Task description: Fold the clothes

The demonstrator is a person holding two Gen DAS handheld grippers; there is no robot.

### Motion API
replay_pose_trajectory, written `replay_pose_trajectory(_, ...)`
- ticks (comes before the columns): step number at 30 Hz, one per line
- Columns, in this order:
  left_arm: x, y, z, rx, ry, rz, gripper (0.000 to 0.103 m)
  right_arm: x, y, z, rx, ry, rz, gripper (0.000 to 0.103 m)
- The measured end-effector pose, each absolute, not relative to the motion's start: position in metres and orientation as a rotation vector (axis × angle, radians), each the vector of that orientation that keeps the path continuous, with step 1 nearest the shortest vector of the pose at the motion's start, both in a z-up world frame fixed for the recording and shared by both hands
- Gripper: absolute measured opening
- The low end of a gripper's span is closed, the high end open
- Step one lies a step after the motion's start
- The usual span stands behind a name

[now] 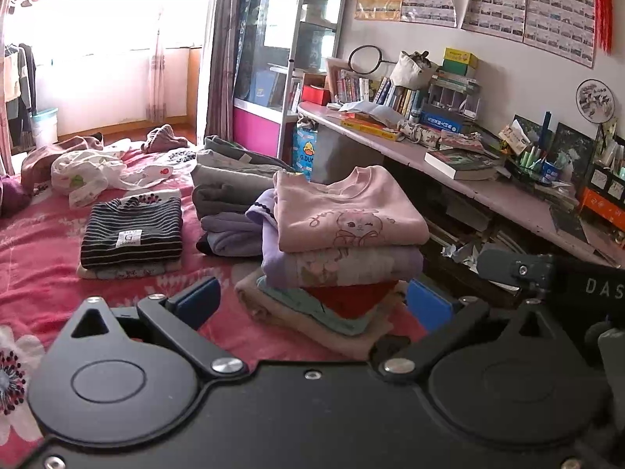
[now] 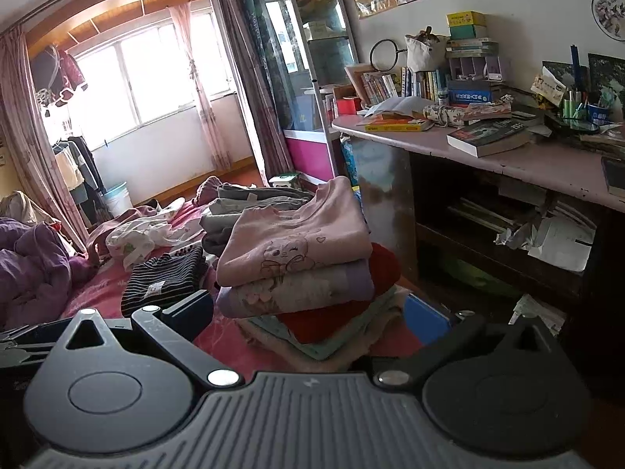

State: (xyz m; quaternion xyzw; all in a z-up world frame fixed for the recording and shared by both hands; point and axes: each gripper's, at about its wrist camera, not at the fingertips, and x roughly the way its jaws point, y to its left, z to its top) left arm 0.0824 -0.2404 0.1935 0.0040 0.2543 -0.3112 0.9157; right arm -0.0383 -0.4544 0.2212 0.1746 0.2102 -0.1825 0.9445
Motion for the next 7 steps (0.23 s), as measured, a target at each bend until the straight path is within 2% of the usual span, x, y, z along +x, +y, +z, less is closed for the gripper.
replay_pose_trajectory(7, 0.0799, -0.2361, 0.1928, -0.003, 0.507, -0.637, 0.103, -0.0414, -0.4519, 0.2205, 0.357, 0.435, -0.367, 0.103)
